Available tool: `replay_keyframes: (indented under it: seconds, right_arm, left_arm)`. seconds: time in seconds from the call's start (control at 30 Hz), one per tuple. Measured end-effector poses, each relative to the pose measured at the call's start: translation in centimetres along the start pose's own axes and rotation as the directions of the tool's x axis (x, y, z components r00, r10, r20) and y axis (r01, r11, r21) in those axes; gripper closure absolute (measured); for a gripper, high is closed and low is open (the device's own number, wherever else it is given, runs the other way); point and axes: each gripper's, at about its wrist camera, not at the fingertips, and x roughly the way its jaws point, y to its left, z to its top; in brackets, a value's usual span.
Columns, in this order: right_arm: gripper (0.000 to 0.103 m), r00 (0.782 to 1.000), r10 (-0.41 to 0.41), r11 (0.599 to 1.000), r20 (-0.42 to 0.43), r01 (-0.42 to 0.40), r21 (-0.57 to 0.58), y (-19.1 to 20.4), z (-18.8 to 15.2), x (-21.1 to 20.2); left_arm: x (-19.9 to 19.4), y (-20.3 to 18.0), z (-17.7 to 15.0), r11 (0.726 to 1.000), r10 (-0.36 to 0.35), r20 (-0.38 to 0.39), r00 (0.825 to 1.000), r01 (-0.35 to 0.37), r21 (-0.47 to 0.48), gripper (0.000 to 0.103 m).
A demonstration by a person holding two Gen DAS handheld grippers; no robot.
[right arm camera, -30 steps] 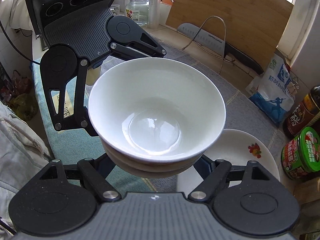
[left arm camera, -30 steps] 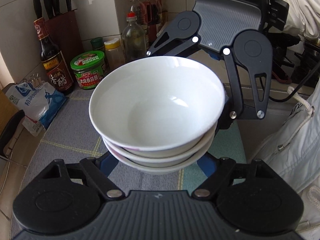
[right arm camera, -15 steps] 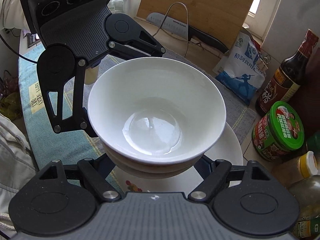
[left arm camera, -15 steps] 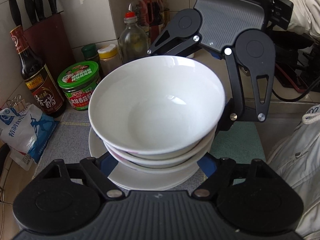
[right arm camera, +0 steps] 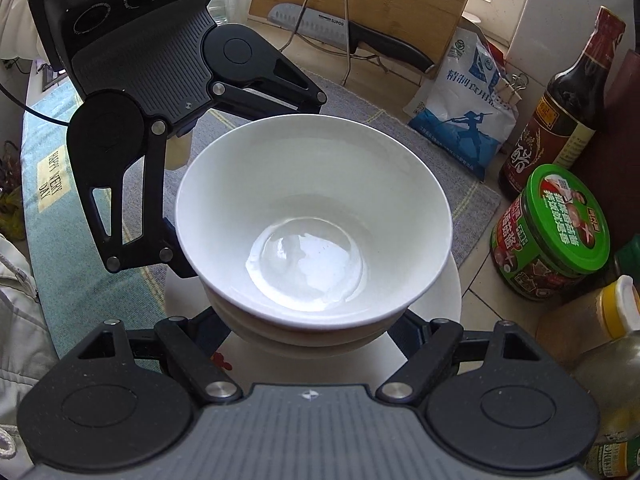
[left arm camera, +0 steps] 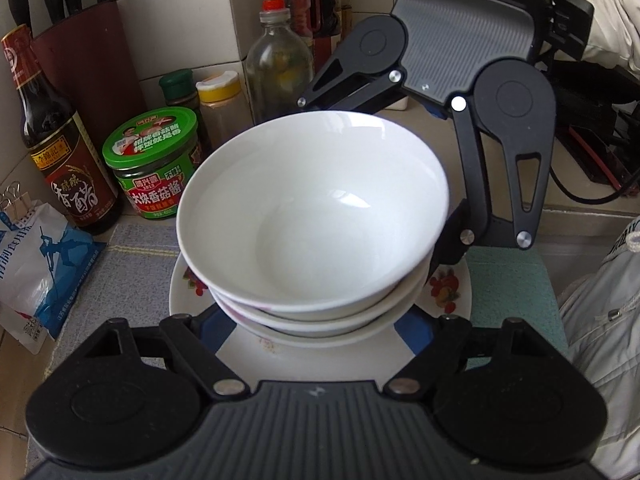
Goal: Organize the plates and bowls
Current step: 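Carry the bowl stack with the right gripper and lower it onto the plates, then open the right gripper and withdraw it from the bowls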
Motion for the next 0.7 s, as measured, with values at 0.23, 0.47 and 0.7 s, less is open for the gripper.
replay_keyframes:
  seconds: [0.23,0.47,0.7]
  right_arm:
    - [0.016,1.0,0.008,1.0,-0.002,-0.008,0.02,-0.4,-0.1,0.2]
    - [0.002,1.0,-0.012,0.999,0.019,0.011,0.048,-0.2,0.2,-0.1]
    - [0.0,0.995,-0.088,0.991,0.039,0.083,0.106,1.2,0.6,-1.8]
  left_arm:
    - [0.2,0.2,0.0,1.0,-0.006,0.007,1.0,0.006,-0.01,0.019]
    - [-0.5,-0.3,-0.8,1.0,0.017,0.033,0.999,-0.016,-0.013,0.012]
    - [-3.2,-1.6,-2.8,0.99,0.137,0.083,0.987,-0.132,-0.057,0.007]
